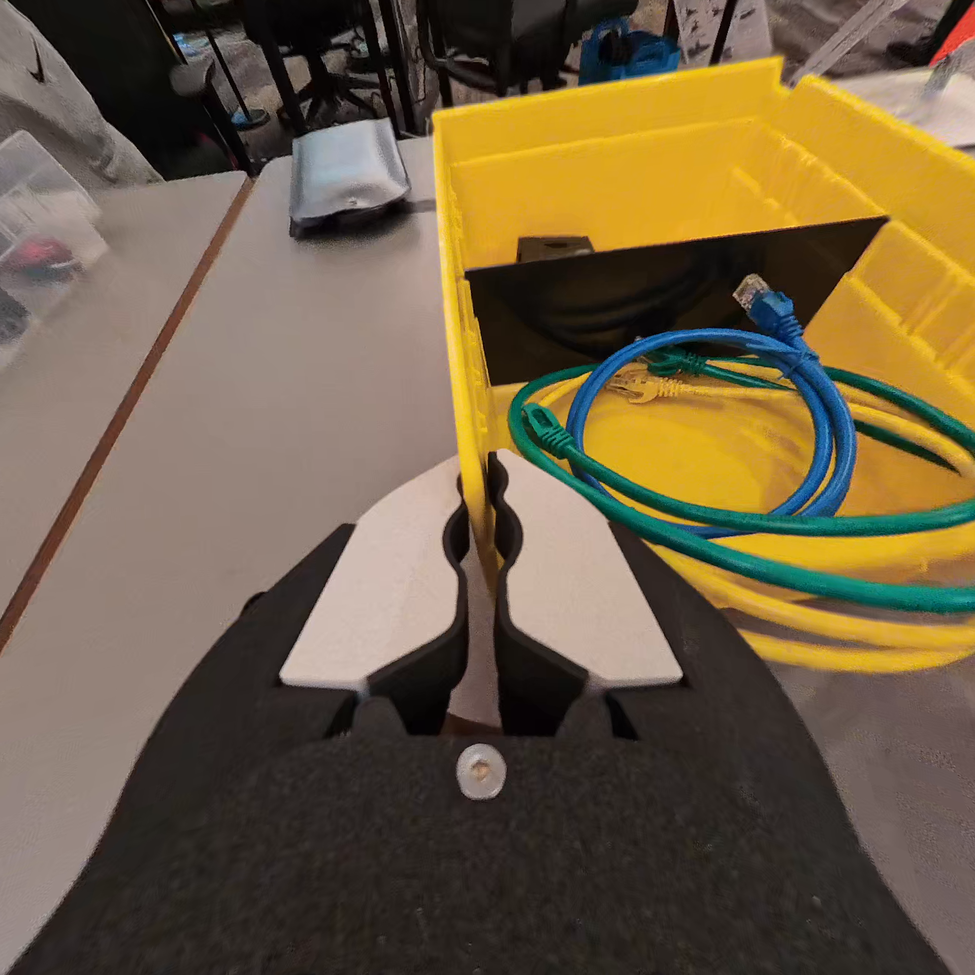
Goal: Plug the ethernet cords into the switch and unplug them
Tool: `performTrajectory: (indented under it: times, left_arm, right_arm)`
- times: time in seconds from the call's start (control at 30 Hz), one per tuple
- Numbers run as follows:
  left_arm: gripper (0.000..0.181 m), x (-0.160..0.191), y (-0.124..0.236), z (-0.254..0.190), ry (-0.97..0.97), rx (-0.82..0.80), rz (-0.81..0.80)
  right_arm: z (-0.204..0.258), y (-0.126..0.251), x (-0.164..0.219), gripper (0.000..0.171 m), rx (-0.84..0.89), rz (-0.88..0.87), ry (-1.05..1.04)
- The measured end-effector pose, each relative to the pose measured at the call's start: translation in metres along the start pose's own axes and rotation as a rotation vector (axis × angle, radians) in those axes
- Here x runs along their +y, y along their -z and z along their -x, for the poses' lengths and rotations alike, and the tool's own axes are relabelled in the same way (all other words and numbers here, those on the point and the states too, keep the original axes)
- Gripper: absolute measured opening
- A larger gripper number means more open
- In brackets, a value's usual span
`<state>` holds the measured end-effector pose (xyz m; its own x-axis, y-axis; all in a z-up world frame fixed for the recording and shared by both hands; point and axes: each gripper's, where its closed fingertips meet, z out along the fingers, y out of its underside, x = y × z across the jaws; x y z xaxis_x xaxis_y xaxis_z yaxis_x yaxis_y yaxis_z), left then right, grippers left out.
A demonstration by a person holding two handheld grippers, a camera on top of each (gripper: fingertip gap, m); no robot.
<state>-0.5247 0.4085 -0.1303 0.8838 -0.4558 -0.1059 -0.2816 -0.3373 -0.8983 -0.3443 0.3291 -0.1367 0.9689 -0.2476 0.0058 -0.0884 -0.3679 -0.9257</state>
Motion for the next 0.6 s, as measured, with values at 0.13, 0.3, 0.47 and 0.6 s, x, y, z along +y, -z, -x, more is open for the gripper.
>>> performTrajectory:
  times: [0.13, 0.3, 0.47, 0.6]
  left_arm:
    - [0.007, 0.009, -0.013, 0.007, 0.037, -0.039, 0.046]
    - [0.024, 0.004, -0.002, 0.009, -0.025, -0.07, 0.029]
    - [0.035, -0.022, 0.037, 0.01, 0.022, -0.011, -0.137]
    - [0.036, -0.049, 0.073, -0.023, 0.221, 0.127, -0.284]
  right_arm:
    - [0.008, -0.006, 0.012, 0.008, -0.077, 0.017, 0.075]
    - [0.015, 0.013, 0.02, 0.014, -0.36, 0.168, 0.053]
    - [-0.029, 0.1, 0.03, 0.023, -0.688, 0.2, -0.049]
    - [-0.132, 0.141, 0.044, 0.024, -0.612, 0.023, 0.101]
